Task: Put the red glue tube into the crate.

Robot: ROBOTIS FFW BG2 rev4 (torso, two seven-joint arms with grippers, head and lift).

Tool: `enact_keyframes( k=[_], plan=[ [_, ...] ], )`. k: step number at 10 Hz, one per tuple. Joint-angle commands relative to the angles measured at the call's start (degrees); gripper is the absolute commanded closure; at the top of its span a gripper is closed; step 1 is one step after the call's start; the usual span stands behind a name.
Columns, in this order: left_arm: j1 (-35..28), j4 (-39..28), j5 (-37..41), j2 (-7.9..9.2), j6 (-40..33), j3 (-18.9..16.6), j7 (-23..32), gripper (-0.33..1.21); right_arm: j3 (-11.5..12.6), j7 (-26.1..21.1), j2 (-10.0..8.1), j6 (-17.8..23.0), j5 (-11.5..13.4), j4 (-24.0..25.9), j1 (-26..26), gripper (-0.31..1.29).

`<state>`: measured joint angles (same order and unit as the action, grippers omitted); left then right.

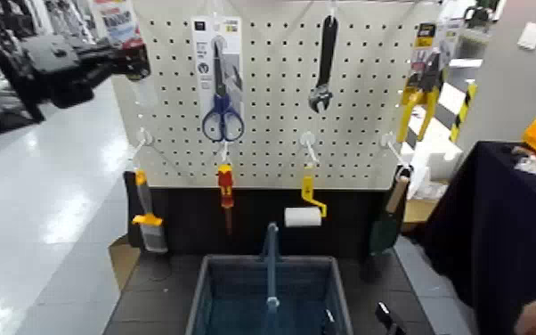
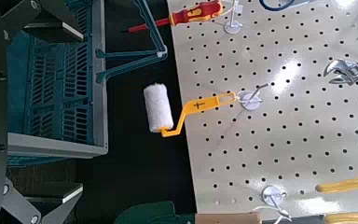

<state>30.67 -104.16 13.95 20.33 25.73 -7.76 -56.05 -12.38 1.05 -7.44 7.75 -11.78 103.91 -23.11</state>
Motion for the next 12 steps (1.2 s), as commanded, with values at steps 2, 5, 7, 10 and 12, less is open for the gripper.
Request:
enact_keyframes(
  k=[2, 5, 7, 10, 12],
  plan=[
    [-3.51, 0.18, 2.75, -2.57, 0.55, 2.4, 0.5, 1.05, -0.02, -0.09, -0.12, -0.19, -0.09, 0.07, 0.0, 0.17],
    [-7.11, 0.71, 5.38, -4.24, 1.34, 4.42, 1.2, 1.05, -0.19, -0.09, -0.03, -0.46, -0.09, 0.07, 0.0, 0.17],
    [-9.14, 2.03, 6.52, -5.21, 1.78, 6.26, 1.38, 1.05, -0.28, 0.0, -0.03, -0.63, -0.09, 0.24, 0.0, 0.17],
    [-12.04, 3.61, 7.05, -6.44, 2.22, 7.85, 1.47, 1.05, -0.37, 0.0, -0.03, -0.81, -0.09, 0.24, 0.0, 0.17],
    [-13.44, 5.72, 7.32, -7.41, 2.22, 9.6, 1.29, 1.05, -0.45, 0.0, -0.21, -0.9, -0.18, 0.24, 0.09, 0.17]
  ],
)
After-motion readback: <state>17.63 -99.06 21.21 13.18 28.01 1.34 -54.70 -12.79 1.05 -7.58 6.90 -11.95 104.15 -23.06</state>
